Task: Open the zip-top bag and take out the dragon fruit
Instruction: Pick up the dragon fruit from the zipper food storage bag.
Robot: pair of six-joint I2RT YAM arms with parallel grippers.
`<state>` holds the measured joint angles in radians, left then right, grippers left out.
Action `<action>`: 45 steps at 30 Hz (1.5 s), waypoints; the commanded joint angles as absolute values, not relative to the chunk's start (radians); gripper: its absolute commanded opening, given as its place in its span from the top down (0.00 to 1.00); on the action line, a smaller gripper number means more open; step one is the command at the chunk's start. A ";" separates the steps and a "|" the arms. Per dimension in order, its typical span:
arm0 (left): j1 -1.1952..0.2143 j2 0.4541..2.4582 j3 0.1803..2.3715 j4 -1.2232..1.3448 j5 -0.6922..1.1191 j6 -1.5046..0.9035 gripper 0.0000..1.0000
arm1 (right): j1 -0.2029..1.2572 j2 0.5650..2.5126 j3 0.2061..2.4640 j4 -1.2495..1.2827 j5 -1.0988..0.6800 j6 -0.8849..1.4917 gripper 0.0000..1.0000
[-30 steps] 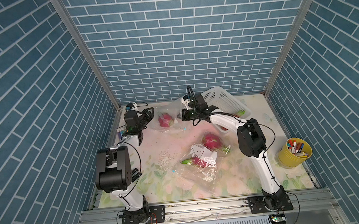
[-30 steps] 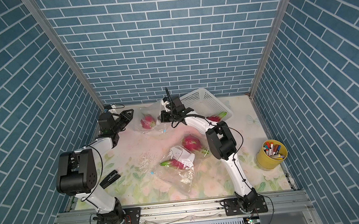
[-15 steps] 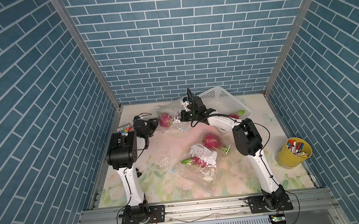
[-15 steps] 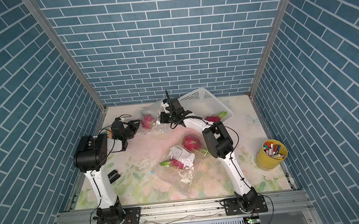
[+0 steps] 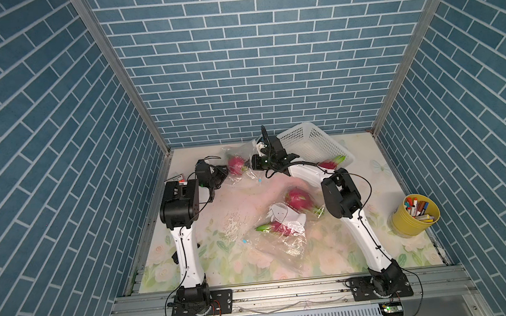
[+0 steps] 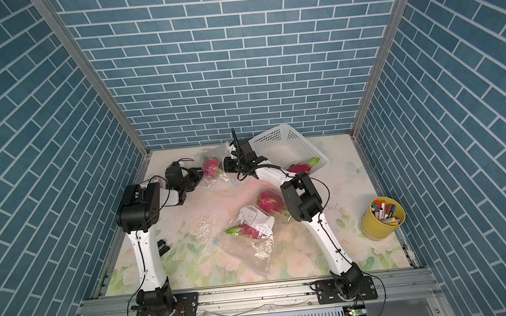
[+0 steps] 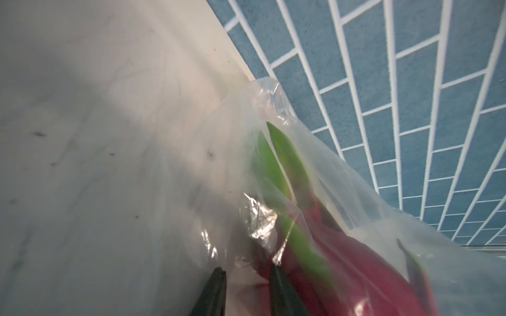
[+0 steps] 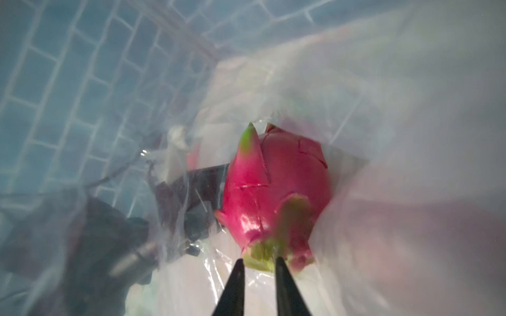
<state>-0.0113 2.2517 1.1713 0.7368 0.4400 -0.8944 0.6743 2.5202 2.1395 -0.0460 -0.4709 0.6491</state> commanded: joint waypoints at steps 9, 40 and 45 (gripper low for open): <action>-0.024 2.263 1.165 0.584 0.468 -0.814 0.70 | 0.681 2.746 2.488 -0.214 -0.425 0.634 0.35; -0.156 2.241 1.223 0.595 0.518 -0.824 0.72 | 0.731 2.870 2.615 -0.277 -0.495 0.640 0.02; -0.165 2.207 1.236 0.593 0.523 -0.821 0.72 | 0.737 2.832 2.558 -0.307 -0.468 0.598 0.06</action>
